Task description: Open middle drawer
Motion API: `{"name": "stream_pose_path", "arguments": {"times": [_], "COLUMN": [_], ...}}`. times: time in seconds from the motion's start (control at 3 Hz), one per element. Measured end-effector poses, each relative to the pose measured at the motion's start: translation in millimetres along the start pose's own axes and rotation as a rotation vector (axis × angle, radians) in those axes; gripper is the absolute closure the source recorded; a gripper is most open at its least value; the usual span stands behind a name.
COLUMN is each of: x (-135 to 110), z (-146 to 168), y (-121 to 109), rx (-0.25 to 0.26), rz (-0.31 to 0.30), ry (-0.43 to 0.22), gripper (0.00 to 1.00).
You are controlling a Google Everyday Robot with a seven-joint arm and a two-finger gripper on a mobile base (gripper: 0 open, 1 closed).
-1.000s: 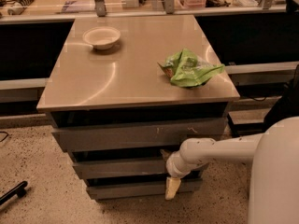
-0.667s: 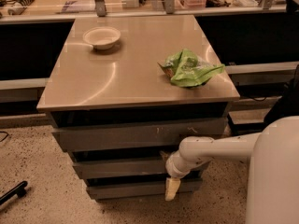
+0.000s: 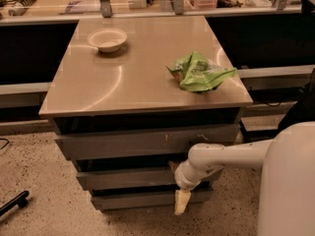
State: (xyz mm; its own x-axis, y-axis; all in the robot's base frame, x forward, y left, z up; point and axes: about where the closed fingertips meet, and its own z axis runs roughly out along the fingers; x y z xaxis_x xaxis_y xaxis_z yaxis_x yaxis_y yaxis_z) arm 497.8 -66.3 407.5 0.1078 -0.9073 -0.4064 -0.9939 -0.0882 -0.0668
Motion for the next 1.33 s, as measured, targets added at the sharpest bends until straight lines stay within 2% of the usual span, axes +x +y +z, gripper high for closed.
{"name": "stream_pose_path", "arguments": {"times": [0.33,0.67,1.33], "x": [-1,-3,2], "z": [-8,-18,-25], "y": [12,29,82], "rx": [-0.02,-0.062,-0.224], "rz": [0.011,0.015,0.064], "ry": [0.002,0.005,-0.005], "gripper": [0.0,0.0,0.0]}}
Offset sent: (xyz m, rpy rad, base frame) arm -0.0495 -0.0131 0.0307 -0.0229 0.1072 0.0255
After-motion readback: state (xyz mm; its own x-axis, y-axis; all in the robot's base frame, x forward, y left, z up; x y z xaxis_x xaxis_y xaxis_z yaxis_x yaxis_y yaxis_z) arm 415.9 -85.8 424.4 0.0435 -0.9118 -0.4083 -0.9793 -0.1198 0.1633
